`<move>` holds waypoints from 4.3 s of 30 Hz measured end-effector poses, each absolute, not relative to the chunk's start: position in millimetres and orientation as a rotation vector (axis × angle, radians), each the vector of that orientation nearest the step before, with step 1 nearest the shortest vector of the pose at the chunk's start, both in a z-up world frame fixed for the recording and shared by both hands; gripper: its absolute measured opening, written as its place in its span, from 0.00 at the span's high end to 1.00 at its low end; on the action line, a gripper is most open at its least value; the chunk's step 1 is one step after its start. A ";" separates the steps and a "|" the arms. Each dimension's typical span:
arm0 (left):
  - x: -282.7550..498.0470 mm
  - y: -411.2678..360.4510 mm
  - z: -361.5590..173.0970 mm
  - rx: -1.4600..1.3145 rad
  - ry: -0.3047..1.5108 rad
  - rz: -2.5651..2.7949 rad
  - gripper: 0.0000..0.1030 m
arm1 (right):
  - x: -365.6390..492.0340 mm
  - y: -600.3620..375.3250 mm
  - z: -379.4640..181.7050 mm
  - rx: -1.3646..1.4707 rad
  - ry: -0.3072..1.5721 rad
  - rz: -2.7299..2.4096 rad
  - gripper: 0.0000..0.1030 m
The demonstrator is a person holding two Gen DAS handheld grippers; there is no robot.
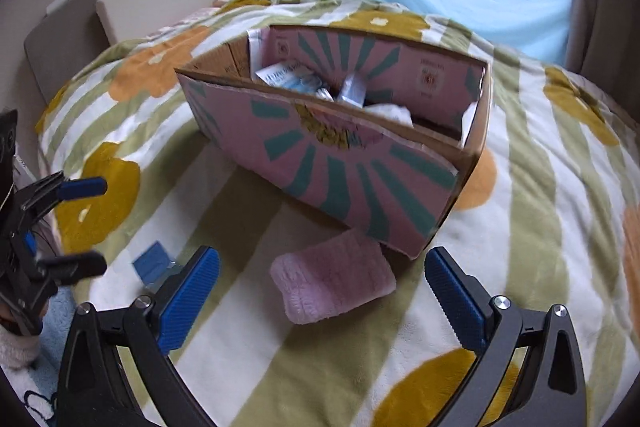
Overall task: Organize objects
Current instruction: 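Withdraw both tools and move toward the blue cube box and pink sock, then grasp the blue cube box with the left tool while the right tool grasps the pink sock, then lift the blue cube box and pink sock and carry them toward the pink box, then lower both items into the pink box and open both tools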
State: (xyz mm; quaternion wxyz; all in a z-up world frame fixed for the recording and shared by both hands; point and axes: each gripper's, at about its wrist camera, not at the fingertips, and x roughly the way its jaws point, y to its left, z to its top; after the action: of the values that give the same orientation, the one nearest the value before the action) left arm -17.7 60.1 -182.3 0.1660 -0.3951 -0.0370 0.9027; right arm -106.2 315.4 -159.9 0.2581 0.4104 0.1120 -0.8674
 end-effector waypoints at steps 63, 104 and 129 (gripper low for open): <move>-28.9 72.4 -226.6 -1.264 -0.067 2.459 0.70 | -88.9 303.7 -176.2 1.059 0.441 -2.366 0.31; -23.3 55.3 -168.8 -1.142 -0.077 2.481 0.70 | -82.8 305.8 -126.6 0.964 0.199 -2.339 0.67; -220.5 48.8 -44.5 -1.030 0.038 2.487 0.70 | -212.4 297.9 -31.1 1.062 0.036 -2.556 0.67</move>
State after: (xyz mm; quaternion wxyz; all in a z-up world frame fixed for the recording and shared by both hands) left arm -220.5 48.8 -44.5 0.2226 -0.3731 0.0137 0.9006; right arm -212.4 297.9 -31.1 0.1857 0.3770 0.0128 -0.9073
